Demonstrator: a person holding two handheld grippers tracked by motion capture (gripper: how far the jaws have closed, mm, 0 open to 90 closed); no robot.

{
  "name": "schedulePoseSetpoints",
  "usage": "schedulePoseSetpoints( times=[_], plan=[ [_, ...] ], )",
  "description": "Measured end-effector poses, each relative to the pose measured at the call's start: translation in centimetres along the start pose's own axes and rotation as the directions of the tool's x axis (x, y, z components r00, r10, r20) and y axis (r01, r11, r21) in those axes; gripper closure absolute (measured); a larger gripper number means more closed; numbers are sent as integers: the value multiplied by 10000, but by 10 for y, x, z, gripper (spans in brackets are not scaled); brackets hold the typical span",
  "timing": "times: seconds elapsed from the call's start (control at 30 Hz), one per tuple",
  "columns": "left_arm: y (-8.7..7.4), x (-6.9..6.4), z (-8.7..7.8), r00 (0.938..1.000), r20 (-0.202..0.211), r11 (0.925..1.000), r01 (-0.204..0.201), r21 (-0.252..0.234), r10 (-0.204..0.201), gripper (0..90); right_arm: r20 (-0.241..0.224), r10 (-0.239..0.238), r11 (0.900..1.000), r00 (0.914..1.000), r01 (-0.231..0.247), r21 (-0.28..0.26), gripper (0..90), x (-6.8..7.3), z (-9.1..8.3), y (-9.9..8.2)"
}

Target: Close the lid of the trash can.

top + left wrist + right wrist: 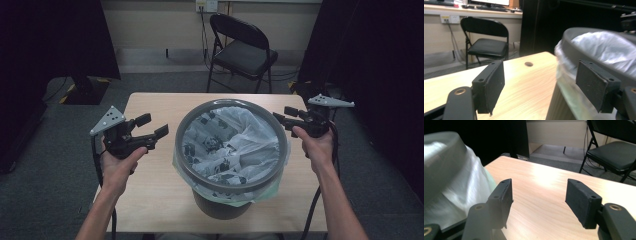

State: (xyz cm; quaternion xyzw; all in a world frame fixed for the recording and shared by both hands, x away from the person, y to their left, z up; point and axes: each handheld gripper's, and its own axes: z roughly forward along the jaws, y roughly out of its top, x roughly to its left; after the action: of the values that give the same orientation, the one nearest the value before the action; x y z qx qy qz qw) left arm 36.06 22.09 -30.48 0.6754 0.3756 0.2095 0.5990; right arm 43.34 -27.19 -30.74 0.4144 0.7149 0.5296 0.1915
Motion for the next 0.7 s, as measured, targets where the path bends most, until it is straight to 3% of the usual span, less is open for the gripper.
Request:
schedulePoseSetpoints(
  times=[0.27, 0.33, 0.7],
  plan=[
    [-23, 13, 3, 9977, -680, 9972, 9, 751, 42, 229, 338, 294, 9986, 9990, -308, 429, 309, -8, -2, -29],
    [-36, 19, 3, 9940, -1091, 9933, 21, 1158, 107, 230, 628, 359, 9966, 9974, -404, 712, 248, -10, -2, -45],
    [-68, 27, 5, 9911, -1325, 9772, 146, 2119, 139, 205, 644, 570, 9879, 9963, -656, 1403, 182, -11, -1, -82]
  ],
)
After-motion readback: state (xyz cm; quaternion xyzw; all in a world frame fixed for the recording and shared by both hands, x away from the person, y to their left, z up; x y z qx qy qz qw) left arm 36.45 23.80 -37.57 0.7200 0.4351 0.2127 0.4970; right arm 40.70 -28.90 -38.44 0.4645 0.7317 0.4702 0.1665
